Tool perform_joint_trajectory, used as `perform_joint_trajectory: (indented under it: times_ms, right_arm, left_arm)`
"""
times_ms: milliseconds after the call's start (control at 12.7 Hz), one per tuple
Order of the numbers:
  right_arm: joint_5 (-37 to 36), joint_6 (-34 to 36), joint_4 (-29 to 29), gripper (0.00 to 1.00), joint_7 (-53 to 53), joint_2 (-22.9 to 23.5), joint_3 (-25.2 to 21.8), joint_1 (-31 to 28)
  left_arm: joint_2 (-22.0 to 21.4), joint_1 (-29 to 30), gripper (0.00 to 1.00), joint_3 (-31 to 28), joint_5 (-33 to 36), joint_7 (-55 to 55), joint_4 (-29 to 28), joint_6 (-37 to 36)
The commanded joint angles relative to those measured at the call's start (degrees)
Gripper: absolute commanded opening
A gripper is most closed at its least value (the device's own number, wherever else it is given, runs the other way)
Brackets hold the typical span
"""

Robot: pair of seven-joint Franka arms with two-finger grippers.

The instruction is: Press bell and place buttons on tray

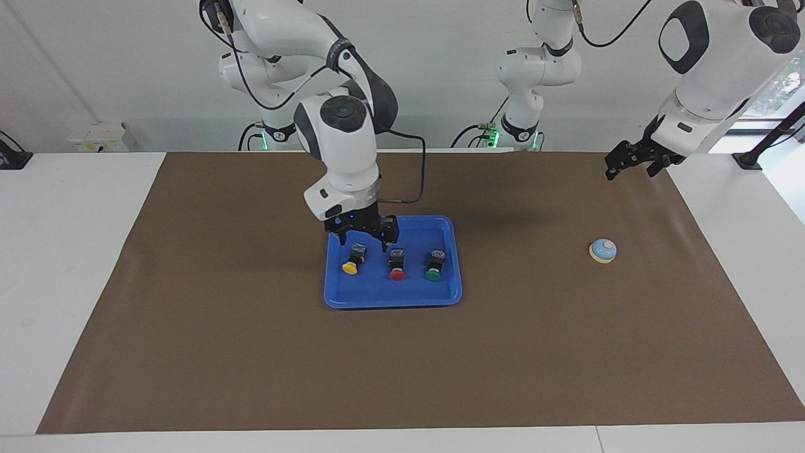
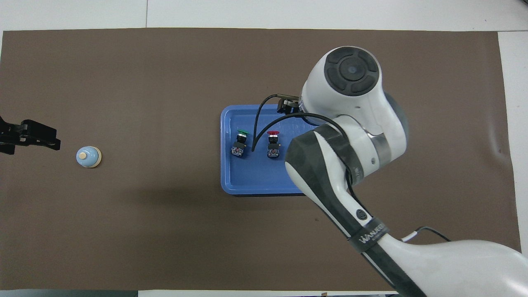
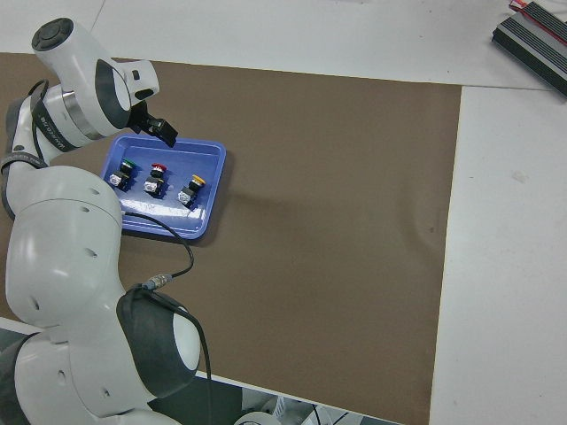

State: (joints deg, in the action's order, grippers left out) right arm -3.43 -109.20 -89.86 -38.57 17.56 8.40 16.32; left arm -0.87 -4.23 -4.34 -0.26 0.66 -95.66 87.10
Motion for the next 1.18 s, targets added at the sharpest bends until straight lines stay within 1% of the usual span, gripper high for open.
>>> perform_joint_trajectory:
  times_ms: [0,237,395,553,632,711,789,868,947,1105]
  right_arm:
    - [0.9,5.3,-1.5,1.0,9.3,-3.8,0.7,-4.9]
    - [0.9,11.4,-1.5,1.0,21.1,-7.7,0.7,-10.6]
    - [0.9,15.1,-1.5,1.0,24.7,-11.5,0.9,-14.2]
    - [1.1,19.6,-1.5,1.0,28.3,-15.3,0.8,-16.4]
    - [3.0,21.5,-1.5,1.0,28.6,-16.8,0.8,-17.6]
    - [5.5,23.1,-1.5,1.0,28.5,-18.2,0.7,-18.8]
    - [6.1,24.1,-1.5,1.0,28.6,-18.9,0.7,-19.6]
    - [6.2,25.3,-1.5,1.0,28.9,-19.5,0.7,-20.5]
    - [6.2,25.6,-1.5,1.0,29.0,-19.7,0.7,-21.8]
    - [6.2,25.2,-1.5,1.0,32.1,-19.7,-0.3,-22.3]
  left_arm:
    - [-0.4,-0.3,1.0,-0.4,0.3,0.0,-0.2,0.5]
    - [-0.3,-0.3,1.0,-0.4,0.3,0.0,-0.2,0.4]
    - [-0.4,-0.3,1.0,-0.4,0.3,0.6,-0.3,-0.5]
    - [-0.4,-0.3,1.0,-0.4,0.3,0.7,-0.1,0.4]
    - [-0.3,-0.4,1.0,-0.4,0.3,0.7,-0.1,0.8]
    - [-0.3,-0.3,0.87,-0.4,0.3,0.6,0.0,0.7]
    - [-0.3,-0.3,0.59,-0.4,0.3,0.6,0.1,0.9]
    - [-0.3,-0.3,0.01,-0.4,0.3,0.5,0.1,1.0]
    - [-0.3,-0.3,0.0,-0.4,0.3,0.6,-0.1,0.9]
    - [-0.8,0.5,0.0,-0.7,0.3,0.2,-1.7,1.9]
